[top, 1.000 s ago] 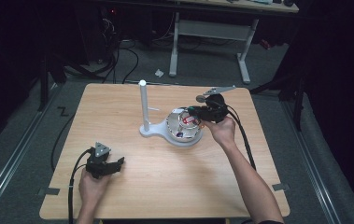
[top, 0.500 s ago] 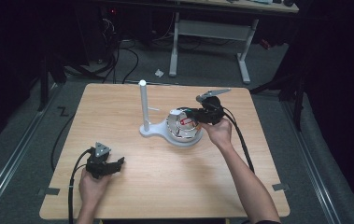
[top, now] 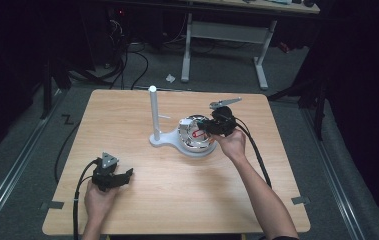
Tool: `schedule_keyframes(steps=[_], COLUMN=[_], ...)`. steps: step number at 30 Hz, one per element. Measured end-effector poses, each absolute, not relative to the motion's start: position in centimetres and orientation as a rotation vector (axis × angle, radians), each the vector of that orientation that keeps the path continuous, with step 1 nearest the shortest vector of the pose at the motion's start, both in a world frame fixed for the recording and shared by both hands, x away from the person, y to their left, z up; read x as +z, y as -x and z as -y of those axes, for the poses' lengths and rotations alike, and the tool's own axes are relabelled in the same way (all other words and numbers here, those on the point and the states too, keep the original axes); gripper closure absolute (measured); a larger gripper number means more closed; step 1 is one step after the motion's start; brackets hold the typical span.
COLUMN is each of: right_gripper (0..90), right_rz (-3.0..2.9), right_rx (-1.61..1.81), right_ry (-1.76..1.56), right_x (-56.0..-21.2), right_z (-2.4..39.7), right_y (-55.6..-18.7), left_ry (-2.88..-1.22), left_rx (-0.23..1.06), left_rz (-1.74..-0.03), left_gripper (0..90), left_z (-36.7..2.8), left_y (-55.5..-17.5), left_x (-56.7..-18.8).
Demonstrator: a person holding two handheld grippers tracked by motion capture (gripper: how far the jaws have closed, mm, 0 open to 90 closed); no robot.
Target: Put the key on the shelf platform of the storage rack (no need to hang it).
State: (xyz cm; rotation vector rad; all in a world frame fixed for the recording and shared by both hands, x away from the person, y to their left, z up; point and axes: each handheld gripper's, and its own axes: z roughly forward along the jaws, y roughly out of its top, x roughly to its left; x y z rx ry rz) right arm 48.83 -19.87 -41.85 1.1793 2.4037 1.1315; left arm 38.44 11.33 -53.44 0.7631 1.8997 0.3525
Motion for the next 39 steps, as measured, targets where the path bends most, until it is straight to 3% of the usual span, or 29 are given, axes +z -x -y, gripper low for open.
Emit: schedule_keyframes(steps=[18, 26, 39], right_gripper=[75.5, 62.4, 59.2], right_rz=[-2.437, -2.413, -2.320], right_rx=[1.056, 1.093, 1.180], right_ry=[-1.224, -1.229, -1.224], right_x=[-44.0, -43.6, -41.8], right_z=[19.7, 20.0, 22.4], right_y=[-49.1, -48.9, -47.3], left_ry=[-0.763, -0.763, -0.764], left_rx=[0.353, 0.353, 0.352], left_rz=[-1.900, -1.900, -1.899], left_gripper=[30.1, 30.1, 30.2], left_z=[-11.3, -11.3, -11.3], left_y=[-38.4, -38.4, -38.4], left_x=[-53.4, -53.4, -53.4])
